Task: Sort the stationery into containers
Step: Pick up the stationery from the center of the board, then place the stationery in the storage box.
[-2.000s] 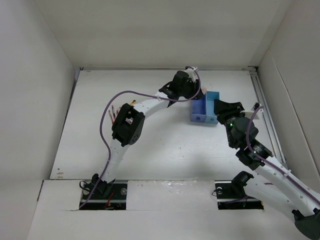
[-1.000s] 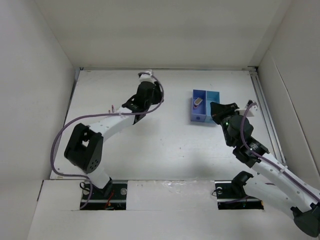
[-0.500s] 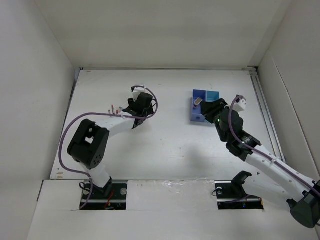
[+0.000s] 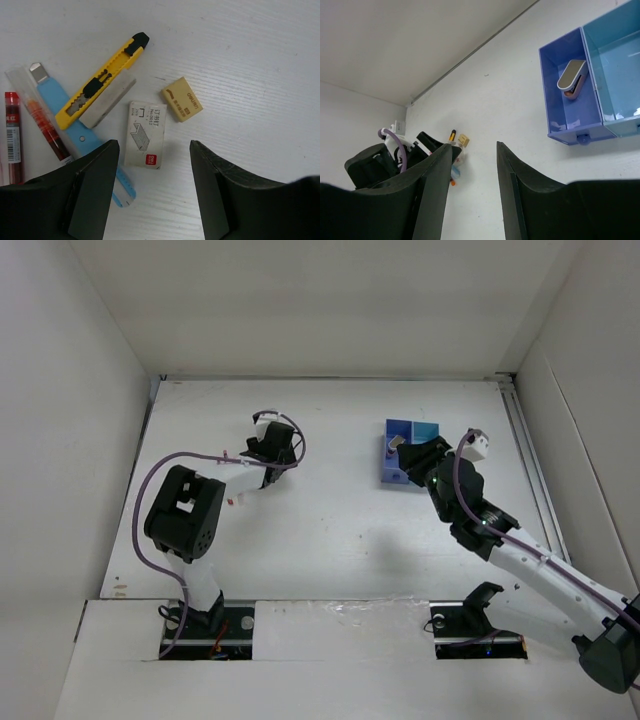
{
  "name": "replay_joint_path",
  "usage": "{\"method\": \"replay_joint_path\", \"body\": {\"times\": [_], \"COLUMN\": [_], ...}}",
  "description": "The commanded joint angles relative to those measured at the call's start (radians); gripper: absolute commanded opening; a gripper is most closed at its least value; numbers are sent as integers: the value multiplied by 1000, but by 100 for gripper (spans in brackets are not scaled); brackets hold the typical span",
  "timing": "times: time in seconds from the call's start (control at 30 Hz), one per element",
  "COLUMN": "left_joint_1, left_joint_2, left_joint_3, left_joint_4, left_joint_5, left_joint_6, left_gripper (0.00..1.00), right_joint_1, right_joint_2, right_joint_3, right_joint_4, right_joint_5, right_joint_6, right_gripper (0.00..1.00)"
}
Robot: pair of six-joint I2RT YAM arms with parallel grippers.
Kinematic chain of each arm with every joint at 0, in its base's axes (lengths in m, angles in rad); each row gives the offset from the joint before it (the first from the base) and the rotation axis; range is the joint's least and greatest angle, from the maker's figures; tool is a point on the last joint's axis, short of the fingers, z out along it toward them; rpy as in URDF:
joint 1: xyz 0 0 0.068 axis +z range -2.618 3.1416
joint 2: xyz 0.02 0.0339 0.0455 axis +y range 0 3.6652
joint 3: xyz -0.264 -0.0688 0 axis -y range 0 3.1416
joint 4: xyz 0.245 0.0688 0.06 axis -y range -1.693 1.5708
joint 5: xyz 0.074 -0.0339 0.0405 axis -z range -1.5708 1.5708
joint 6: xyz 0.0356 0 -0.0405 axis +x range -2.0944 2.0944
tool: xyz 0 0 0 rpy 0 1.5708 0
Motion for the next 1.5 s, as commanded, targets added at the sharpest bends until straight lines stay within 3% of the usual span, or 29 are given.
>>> {"method": "replay_joint_path", "body": {"times": [0.0,0.27,0.47,0.73,0.93,1.2,1.3,1.47], "left_joint_1": [-7,-7,-7,-59,-134,-347,-357,-367], "left_joint_2": [24,52,18,-193,-263,-38,70,157], "left_joint_3": [42,62,49,14,14,255,391,474], "left_joint_4": [8,-4,-4,5,57,83,109,135], "left_joint_5": [8,10,10,25,210,330,449,494], "left_joint_6": [18,27,18,8,-13,-25,-54,-64], "left_gripper": [55,39,12,11,11,11,11,11], "right_joint_1": [-5,-5,-5,-5,-5,-5,-14,-14], "right_joint_2": [4,-7,-7,-16,-50,-129,-181,-209], "right_joint_3": [55,55,55,55,35,6,-15,-34], "right_joint_4": [27,27,27,27,27,27,27,36], "right_joint_5": [-10,-6,-6,-6,17,65,106,106], "right_joint_6": [-20,-20,-29,-29,-20,0,9,19], "right_gripper": [47,47,47,47,47,47,46,46]}}
